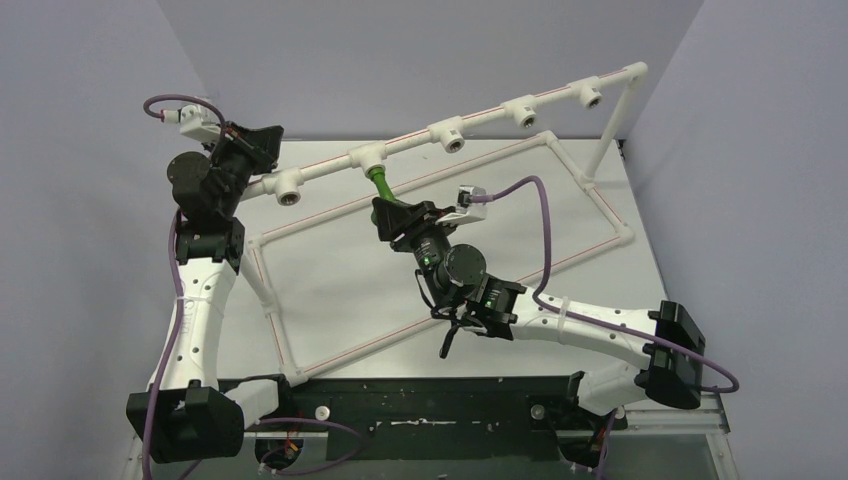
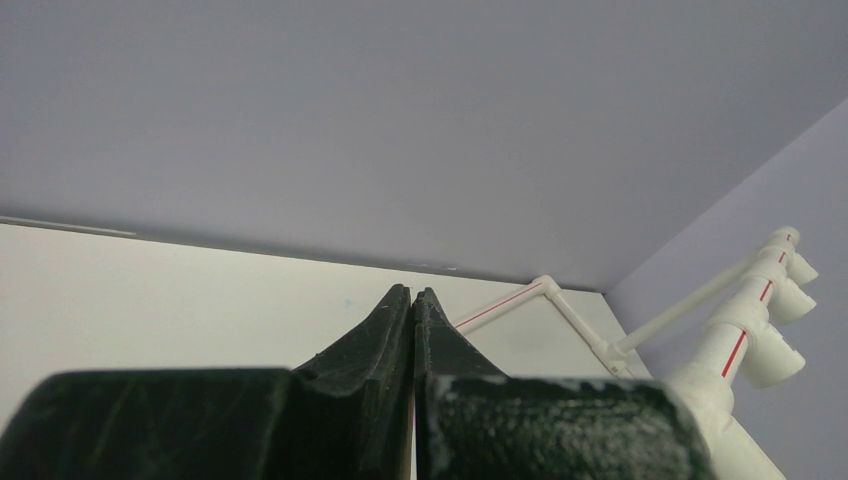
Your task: Install the water faucets
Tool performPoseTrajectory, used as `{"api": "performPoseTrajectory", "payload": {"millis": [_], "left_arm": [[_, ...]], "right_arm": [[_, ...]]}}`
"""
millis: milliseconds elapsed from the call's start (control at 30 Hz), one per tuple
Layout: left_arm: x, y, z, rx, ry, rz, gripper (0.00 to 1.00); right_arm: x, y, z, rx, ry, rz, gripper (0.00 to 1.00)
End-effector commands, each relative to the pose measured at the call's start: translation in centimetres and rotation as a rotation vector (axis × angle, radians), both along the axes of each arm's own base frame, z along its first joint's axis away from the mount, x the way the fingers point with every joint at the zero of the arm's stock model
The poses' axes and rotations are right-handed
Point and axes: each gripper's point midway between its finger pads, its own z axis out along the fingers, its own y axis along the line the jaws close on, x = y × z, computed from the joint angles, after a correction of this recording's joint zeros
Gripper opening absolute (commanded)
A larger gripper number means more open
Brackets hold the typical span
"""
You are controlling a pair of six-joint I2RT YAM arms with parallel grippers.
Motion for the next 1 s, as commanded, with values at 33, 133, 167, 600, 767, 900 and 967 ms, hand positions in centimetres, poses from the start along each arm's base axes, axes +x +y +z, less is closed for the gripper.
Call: {"api": "performPoseTrajectory", "payload": {"millis": [33,133,167,600,767,900,967], "left_arm": [[-1.0,1.3,-18.9,-0.051,0.589,0.039,0.00],[-1.0,1.3,-18.8,-0.051,0.587,0.037,0.00],[-1.0,1.3,-18.8,-0.051,0.586,0.038,0.00],[-1.0,1.3,-18.9,-0.051,0.589,0.039,0.00],[-1.0,1.3,-18.9,-0.051,0.589,0.037,0.00],[-1.0,1.3,-18.9,-0.051,0.590,0.038,0.00],[-1.0,1.3,-18.8,-0.051,0.589,0.038,0.00]], "right_arm": [[0.8,-7.5,8.3,0.571,0.088,-0.158,0.00],[0.9,-7.6,8.5,0.517,0.065,-0.175,0.00],[0.9,-7.6,8.5,0.488,0.060,-0.183,0.00],[0.3,-7.3,10.1,0.091,-0.057,-0.167,0.65],[0.1,-6.7,10.4,-0.029,-0.083,-0.138,0.75],[0.0,-5.6,10.6,-0.132,-0.101,-0.099,0.76],[-0.1,-4.9,10.4,-0.179,-0.098,-0.080,0.76]]}}
